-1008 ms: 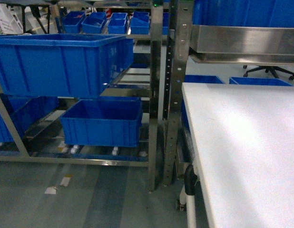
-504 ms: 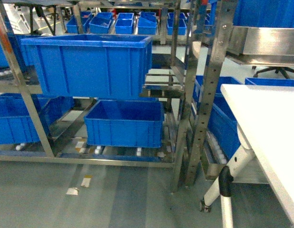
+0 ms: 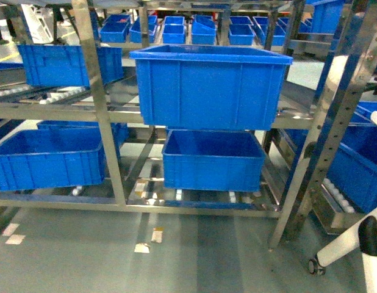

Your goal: Place magnetic block on left shelf second layer

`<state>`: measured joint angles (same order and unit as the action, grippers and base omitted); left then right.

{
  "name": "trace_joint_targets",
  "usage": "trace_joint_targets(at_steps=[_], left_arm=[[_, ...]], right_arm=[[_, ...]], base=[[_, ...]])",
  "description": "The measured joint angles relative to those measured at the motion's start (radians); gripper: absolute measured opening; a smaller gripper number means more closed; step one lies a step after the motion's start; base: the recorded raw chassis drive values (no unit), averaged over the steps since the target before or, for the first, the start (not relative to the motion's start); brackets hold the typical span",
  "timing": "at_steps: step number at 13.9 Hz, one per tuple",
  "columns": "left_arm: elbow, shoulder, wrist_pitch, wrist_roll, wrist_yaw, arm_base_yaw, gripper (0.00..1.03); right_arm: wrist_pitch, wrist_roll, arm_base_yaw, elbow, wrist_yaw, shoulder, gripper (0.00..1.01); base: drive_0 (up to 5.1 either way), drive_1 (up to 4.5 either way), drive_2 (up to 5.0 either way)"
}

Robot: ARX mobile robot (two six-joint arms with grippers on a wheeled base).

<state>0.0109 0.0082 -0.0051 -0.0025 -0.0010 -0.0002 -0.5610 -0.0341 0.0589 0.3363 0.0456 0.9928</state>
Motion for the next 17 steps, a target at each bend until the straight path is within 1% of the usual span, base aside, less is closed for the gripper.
trace_joint_targets(at_steps=[11,13,14,17], left_arm=[[0.000,0.000,0.003,0.000,0.000,0.000,0.98],[0.000,0.000,0.001,0.000,-0.003,-0.001,0.98],[0.000,0.000,0.001,0.000,-0.004,0.000,0.98],[0.000,0.000,0.001,0.000,-0.002,-0.001,0.98]], right_arm=[[0.000,0.000,0.000,0.000,0.000,0.000,0.33],[0.000,0.000,0.000,0.000,0.003,0.001,0.33],[-0.008,0.000,-0.002,0.000,0.008,-0.001,0.33],[0.000,0.000,0.000,-0.003,0.003,0.000,0.33]], base=[[-5.0,2.43,2.4],[0.0,0.00,0.0],[-0.2,4.03,-4.4],[-0.1,4.24,-4.4]])
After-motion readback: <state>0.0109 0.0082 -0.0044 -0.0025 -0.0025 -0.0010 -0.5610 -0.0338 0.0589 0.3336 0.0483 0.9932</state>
